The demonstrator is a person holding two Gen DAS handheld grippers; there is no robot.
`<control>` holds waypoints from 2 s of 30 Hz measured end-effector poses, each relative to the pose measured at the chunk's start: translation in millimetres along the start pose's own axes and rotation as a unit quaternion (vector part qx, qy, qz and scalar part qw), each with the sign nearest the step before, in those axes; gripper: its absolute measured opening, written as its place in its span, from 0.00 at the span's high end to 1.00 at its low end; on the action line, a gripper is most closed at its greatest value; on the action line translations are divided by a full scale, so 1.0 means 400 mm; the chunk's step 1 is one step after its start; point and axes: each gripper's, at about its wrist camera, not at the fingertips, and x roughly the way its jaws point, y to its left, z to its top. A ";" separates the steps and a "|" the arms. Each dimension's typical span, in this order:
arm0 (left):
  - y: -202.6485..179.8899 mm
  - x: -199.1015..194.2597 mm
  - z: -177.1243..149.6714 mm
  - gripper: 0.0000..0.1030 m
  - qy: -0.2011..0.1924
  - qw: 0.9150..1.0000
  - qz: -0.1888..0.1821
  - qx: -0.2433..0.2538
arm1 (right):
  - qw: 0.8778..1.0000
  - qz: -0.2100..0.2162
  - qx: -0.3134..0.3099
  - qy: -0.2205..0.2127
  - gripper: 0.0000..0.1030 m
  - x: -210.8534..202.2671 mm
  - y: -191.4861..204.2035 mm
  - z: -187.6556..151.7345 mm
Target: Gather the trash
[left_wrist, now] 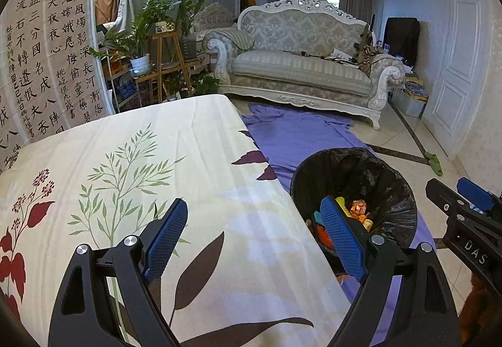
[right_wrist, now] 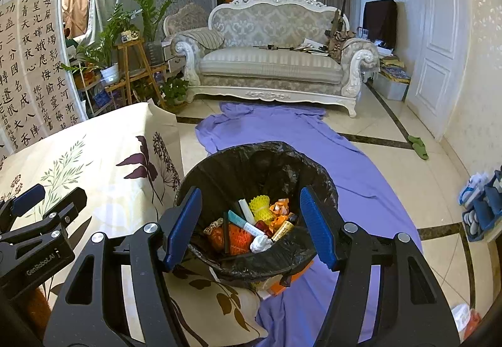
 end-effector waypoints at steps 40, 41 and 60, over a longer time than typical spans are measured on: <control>-0.015 -0.006 0.014 0.18 -0.013 1.000 -0.010 0.012 | 1.000 0.000 0.000 0.000 0.37 -0.007 -0.001 0.009; -0.016 -0.004 0.014 0.18 -0.011 1.000 -0.013 0.014 | 1.000 0.000 0.000 0.000 0.37 -0.005 -0.001 0.007; 0.043 0.015 0.014 0.18 -0.002 1.000 0.011 -0.001 | 1.000 0.011 -0.021 0.009 0.36 0.017 0.049 0.009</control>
